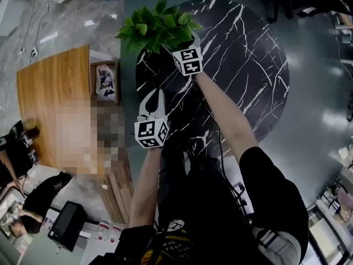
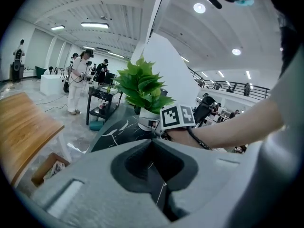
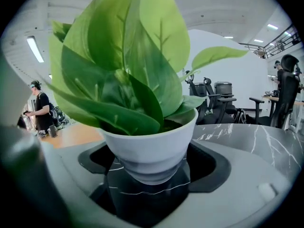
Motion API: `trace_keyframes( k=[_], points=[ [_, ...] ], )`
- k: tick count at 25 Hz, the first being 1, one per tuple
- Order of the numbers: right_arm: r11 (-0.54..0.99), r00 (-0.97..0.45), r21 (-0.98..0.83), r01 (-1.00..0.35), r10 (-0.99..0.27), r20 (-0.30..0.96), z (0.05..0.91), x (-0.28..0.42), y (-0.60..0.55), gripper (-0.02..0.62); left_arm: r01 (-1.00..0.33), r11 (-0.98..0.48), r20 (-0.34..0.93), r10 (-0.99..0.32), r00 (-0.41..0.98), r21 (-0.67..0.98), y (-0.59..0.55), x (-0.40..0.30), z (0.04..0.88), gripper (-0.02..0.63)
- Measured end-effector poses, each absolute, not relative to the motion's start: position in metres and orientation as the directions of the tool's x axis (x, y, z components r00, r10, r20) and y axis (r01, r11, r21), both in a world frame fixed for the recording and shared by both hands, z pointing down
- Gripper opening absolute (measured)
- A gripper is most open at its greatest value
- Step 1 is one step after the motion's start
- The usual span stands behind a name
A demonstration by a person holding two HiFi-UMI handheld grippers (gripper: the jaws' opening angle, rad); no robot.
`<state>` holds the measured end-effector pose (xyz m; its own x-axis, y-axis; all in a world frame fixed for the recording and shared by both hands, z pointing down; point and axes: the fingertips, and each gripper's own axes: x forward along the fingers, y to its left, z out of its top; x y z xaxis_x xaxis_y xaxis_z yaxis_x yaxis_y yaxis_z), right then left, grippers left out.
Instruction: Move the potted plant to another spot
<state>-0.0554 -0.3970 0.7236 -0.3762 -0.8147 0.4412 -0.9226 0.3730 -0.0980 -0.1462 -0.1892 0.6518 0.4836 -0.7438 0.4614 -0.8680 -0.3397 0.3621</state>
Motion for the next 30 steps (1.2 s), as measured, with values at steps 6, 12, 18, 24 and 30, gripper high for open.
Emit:
trace_keyframes(
  k=[6, 12, 18, 24, 30],
  points=[
    [0.280, -0.282, -0.077, -0.957, -0.837, 0.470, 0.725, 0.013, -0.446, 0.480, -0.848, -0.390, 0.459, -0.717, 0.525, 0.360, -0.223, -0.102, 0.663, 0.005],
    [0.150, -0.176, -0.093, -0.984, -0.865, 0.470, 0.725, 0.097, -0.460, 0.479, -0.808, -0.466, 0.447, -0.673, 0.588, 0.361, -0.238, -0.056, 0.664, 0.005],
    [0.040, -0.073, -0.080, -0.996, -0.874, 0.480, 0.725, 0.183, -0.442, 0.479, -0.737, -0.578, 0.455, -0.583, 0.673, 0.350, -0.240, 0.009, 0.675, 0.005],
    [-0.060, 0.025, -0.057, -0.997, -0.874, 0.486, 0.725, 0.263, -0.402, 0.479, -0.641, -0.675, 0.423, -0.492, 0.761, 0.367, -0.251, 0.091, 0.672, 0.005],
    [-0.195, 0.145, -0.050, -0.979, -0.854, 0.500, 0.726, 0.345, -0.342, 0.479, -0.563, -0.745, 0.417, -0.412, 0.810, 0.358, -0.232, 0.147, 0.670, 0.005]
  ],
)
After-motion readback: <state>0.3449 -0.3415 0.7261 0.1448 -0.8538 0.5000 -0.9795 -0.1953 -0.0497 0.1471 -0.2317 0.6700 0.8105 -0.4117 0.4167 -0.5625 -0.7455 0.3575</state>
